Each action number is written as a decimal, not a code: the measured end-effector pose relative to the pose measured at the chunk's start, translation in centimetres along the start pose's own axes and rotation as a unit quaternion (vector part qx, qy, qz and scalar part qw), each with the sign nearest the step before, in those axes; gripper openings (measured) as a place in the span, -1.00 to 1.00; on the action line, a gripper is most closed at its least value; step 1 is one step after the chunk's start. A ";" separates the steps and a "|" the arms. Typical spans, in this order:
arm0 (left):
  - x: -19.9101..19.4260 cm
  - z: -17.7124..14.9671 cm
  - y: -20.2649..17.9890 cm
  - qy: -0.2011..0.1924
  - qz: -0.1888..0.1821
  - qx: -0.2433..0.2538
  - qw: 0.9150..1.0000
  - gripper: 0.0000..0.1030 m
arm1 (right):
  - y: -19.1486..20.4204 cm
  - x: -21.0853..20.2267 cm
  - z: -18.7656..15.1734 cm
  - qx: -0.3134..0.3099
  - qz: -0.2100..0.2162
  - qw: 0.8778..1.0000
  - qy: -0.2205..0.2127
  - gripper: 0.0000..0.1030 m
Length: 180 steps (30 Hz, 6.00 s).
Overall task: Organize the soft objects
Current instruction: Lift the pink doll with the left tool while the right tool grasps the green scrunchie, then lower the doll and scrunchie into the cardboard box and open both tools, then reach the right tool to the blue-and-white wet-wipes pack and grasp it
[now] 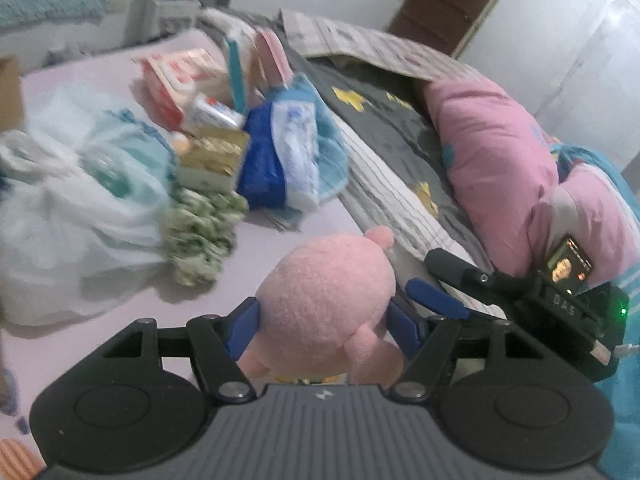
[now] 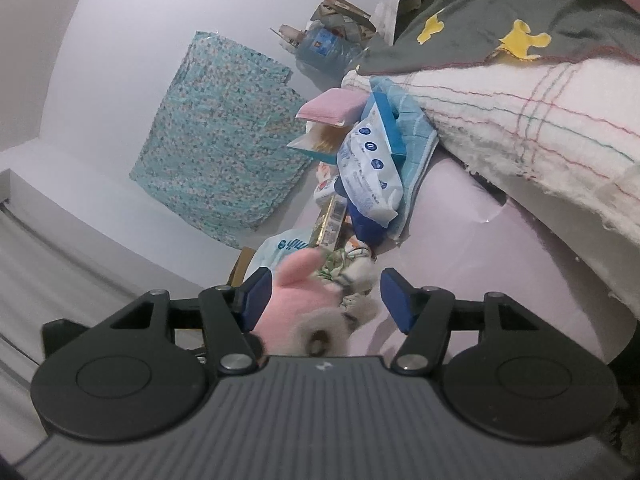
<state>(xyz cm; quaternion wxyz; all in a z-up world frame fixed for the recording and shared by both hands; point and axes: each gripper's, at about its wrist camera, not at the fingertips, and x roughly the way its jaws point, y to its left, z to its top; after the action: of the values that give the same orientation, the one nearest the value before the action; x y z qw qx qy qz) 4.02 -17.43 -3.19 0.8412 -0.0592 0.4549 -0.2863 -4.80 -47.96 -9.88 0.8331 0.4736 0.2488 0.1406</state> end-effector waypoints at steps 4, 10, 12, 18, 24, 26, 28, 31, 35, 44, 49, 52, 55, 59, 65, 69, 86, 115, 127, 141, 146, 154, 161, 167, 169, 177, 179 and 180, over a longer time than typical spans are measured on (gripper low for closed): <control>-3.3 0.1 0.5 -0.043 0.032 0.001 0.999 0.36 | 1.2 1.4 0.5 -0.026 -0.012 0.999 0.015 0.18; -8.5 0.6 2.4 -0.107 0.059 -0.016 0.992 0.36 | 4.0 7.3 0.6 -0.099 -0.029 0.992 0.074 0.18; -9.9 0.9 3.1 -0.124 0.070 -0.021 0.990 0.36 | 4.7 9.9 0.1 -0.123 -0.037 0.987 0.096 0.23; -12.7 1.2 5.6 -0.150 0.095 -0.042 0.983 0.36 | 6.6 16.7 -1.9 -0.211 -0.098 0.964 0.128 0.55; -14.0 0.9 8.2 -0.156 0.110 -0.062 0.980 0.36 | 6.8 20.5 -3.4 -0.241 -0.139 0.950 0.141 0.30; -14.2 1.0 8.9 -0.157 0.112 -0.066 0.979 0.36 | 6.6 20.7 -3.4 -0.230 -0.142 0.952 0.142 0.00; -14.2 0.8 9.5 -0.157 0.113 -0.069 0.979 0.36 | 6.5 20.5 -3.4 -0.220 -0.143 0.955 0.140 -0.22; -14.4 0.6 10.0 -0.159 0.111 -0.073 0.978 0.36 | 6.5 19.4 -3.4 -0.215 -0.145 0.957 0.131 -0.44; -14.5 0.4 10.2 -0.163 0.109 -0.074 0.978 0.36 | 6.2 16.9 -3.2 -0.195 -0.145 0.963 0.115 -0.51; -15.5 -0.6 10.8 -0.173 0.112 -0.082 0.975 0.36 | 5.7 10.8 -3.9 -0.142 -0.127 0.978 0.083 -0.56; -17.3 -1.2 11.2 -0.192 0.116 -0.086 0.971 0.36 | 7.9 8.5 -4.3 -0.149 -0.101 0.981 0.067 -0.57; -18.5 -1.4 11.6 -0.204 0.122 -0.088 0.967 0.36 | 10.0 7.9 -4.4 -0.163 -0.078 0.982 0.061 -0.57; -19.9 -1.5 12.3 -0.216 0.133 -0.094 0.963 0.35 | 12.3 7.9 -4.3 -0.180 -0.051 0.980 0.062 -0.57; -21.9 -1.3 13.7 -0.234 0.155 -0.101 0.955 0.35 | 15.6 9.0 -4.4 -0.204 -0.008 0.976 0.079 -0.57; -23.8 -0.2 18.0 -0.231 0.180 -0.128 0.948 0.31 | 21.0 13.9 -5.3 -0.230 0.062 0.961 0.140 -0.57; -23.4 1.3 22.3 -0.213 0.200 -0.152 0.944 0.29 | 24.6 18.3 -6.5 -0.250 0.092 0.947 0.180 -0.57; -15.0 9.4 37.5 -0.023 0.240 -0.176 0.954 0.25 | 28.7 27.7 -8.7 -0.262 0.084 0.928 0.251 -0.57; -18.9 15.9 38.1 -0.117 0.288 -0.152 0.938 0.71 | 31.0 32.5 -8.0 -0.282 0.068 0.919 0.266 -0.52; -27.5 8.9 34.1 -0.175 0.324 -0.161 0.916 0.81 | 36.4 40.3 -15.0 -0.323 0.027 0.873 0.364 -0.52; -31.5 2.2 36.5 -0.189 0.351 -0.228 0.888 0.82 | 35.7 51.9 -24.9 -0.350 -0.055 0.833 0.425 -0.19; -31.7 1.5 36.4 -0.192 0.348 -0.231 0.888 0.82 | 35.2 51.0 -23.9 -0.333 -0.043 0.846 0.414 -0.10; -32.2 1.0 32.6 -0.219 0.310 -0.208 0.902 0.84 | 37.1 42.0 -16.1 -0.277 0.055 0.896 0.343 -0.08; -30.0 -0.1 25.7 -0.234 0.259 -0.141 0.927 0.92 | 32.7 27.5 -9.4 -0.241 0.110 0.935 0.236 0.02; -25.1 -1.0 18.7 -0.222 0.197 -0.090 0.951 0.92 | 24.1 17.0 -6.3 -0.199 0.069 0.964 0.165 0.04; -23.3 -1.0 16.4 -0.215 0.182 -0.069 0.957 0.92 | 21.1 13.9 -5.4 -0.189 0.045 0.971 0.139 0.04; -14.7 -0.9 8.4 -0.165 0.137 0.000 0.977 0.92 | 12.3 7.1 -0.5 -0.158 -0.046 0.986 0.027 0.05; -12.5 -0.9 7.2 -0.151 0.132 0.006 0.980 0.91 | 10.3 7.3 1.5 -0.152 -0.074 0.986 0.011 0.05; -11.3 -0.8 6.6 -0.146 0.131 0.010 0.981 0.91 | 9.4 7.7 2.5 -0.152 -0.084 0.985 0.006 0.06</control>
<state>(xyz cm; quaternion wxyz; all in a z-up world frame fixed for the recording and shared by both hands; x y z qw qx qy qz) 1.44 -5.83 2.23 0.9294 -0.0317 0.3278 -0.1667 2.99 -41.31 -2.93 0.9024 0.3185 0.2688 0.1094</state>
